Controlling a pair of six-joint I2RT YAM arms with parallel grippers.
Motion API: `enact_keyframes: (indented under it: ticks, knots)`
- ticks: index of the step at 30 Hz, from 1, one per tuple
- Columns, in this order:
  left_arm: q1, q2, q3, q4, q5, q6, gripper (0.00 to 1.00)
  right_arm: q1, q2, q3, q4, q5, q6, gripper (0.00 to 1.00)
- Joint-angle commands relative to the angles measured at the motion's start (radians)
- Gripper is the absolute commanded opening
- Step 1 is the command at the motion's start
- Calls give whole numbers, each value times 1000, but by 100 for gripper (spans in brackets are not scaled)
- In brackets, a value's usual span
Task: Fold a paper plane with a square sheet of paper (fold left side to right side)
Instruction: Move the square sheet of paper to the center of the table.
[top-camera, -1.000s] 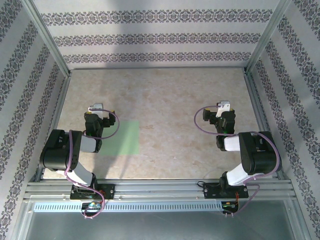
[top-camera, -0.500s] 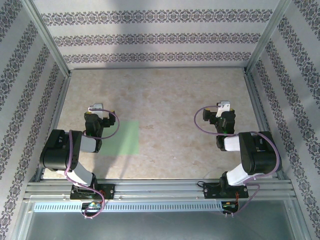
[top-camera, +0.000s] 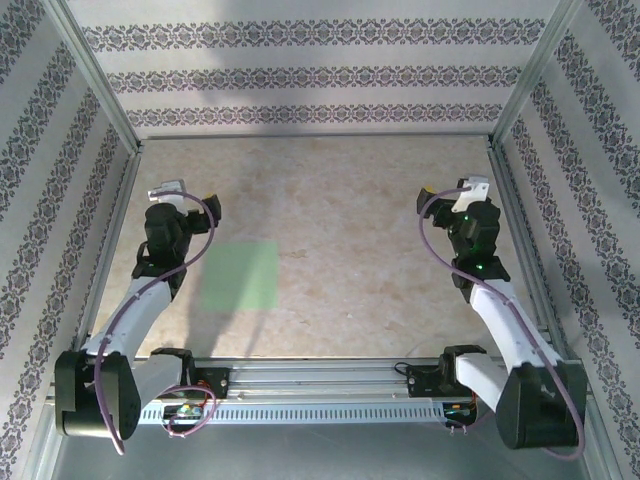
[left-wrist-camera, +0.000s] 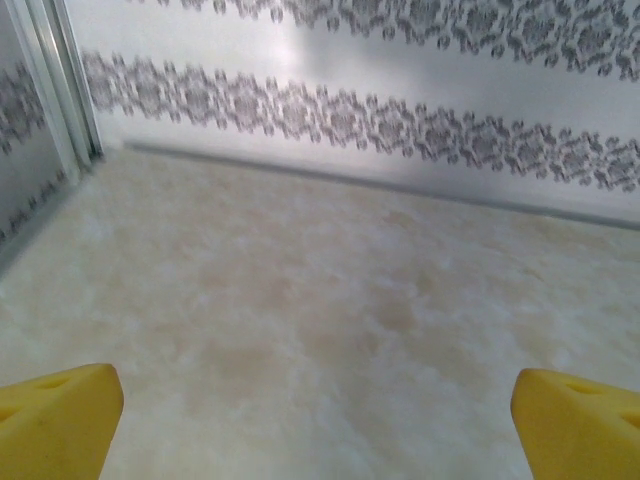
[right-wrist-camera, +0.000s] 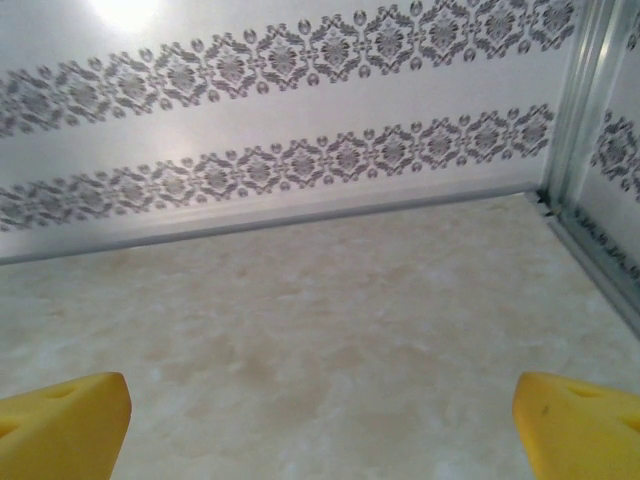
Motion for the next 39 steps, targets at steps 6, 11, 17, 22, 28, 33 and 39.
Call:
enact_keyframes:
  ticks: [6,11,17,22,28,33,39]
  knots:
    - [9,12,106,-585,317,-225,97,-10,-154,89,-444,-257,228,98]
    - [0,124,166,-746,491,-220,77,-4,-183,73,-454,-456,338,98]
    - [-38,201,140,-697,555,-235,64,40,-174,61,-461,-507,353,98]
    - [-64,276,143,-673,585,-231,53,76,-158,65,-469,-486,337,98]
    - [-71,364,138,-633,569,-233,48,95,-141,77,-484,-448,311,98]
    - [-80,421,138,-610,558,-238,46,103,-131,76,-487,-428,295,98]
    - [-109,488,141,-587,572,-261,40,107,-127,75,-494,-390,286,98]
